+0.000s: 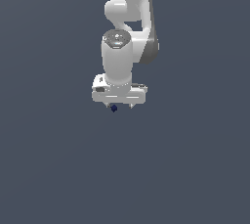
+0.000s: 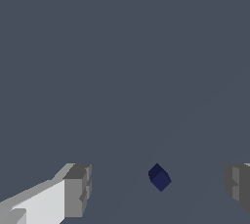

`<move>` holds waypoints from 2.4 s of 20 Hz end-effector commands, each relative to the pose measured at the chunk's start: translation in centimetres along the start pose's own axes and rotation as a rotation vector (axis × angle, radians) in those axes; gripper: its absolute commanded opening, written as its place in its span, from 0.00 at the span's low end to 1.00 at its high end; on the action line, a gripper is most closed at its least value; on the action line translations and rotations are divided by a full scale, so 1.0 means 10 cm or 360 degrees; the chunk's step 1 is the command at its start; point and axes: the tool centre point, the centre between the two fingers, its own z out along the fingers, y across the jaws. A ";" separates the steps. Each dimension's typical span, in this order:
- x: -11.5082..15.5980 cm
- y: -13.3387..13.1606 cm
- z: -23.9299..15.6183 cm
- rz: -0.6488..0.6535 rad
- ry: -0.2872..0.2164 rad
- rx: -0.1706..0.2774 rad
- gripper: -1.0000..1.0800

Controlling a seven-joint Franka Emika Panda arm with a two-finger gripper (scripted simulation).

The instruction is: Pick up the object and move it to a goal position.

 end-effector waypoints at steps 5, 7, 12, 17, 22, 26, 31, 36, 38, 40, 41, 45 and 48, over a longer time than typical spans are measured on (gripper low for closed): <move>-0.14 0.06 0.22 0.0219 -0.0007 0.0013 0.96; -0.20 0.09 0.31 0.0310 -0.0010 0.0017 0.96; -0.38 0.17 0.54 0.0572 -0.0018 0.0024 0.96; -0.58 0.26 0.76 0.0831 -0.0025 0.0024 0.96; -0.74 0.34 0.91 0.1031 -0.0028 0.0019 0.96; -0.84 0.38 0.99 0.1143 -0.0029 0.0014 0.96; -0.90 0.41 1.05 0.1219 -0.0030 0.0011 0.96; -0.91 0.41 1.05 0.1223 -0.0030 0.0010 0.96; -0.91 0.41 1.08 0.1223 -0.0030 0.0010 0.96; -0.91 0.41 1.12 0.1224 -0.0030 0.0010 0.96; -0.91 0.41 1.16 0.1225 -0.0030 0.0010 0.96; -0.92 0.41 1.34 0.1229 -0.0030 0.0010 0.96; -0.93 0.41 1.46 0.1230 -0.0030 0.0010 0.96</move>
